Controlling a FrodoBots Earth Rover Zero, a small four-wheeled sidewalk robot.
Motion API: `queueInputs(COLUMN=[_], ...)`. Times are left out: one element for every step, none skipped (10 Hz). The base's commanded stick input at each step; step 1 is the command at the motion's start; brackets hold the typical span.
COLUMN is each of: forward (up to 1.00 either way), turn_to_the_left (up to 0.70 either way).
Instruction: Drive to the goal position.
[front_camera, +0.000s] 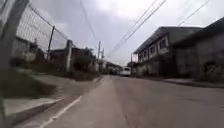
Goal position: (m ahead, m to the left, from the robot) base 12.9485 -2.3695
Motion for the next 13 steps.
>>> queueInputs(forward=[0.70,0.70,0.70,0.70,0.70,0.70,0.70,0.70,0.70,0.70,0.70,0.70,0.70], turn_to_the_left=[0.00,0.00,0.00,0.00,0.00,0.00,0.00,0.00,0.00,0.00,-0.02,-0.10,-0.33])
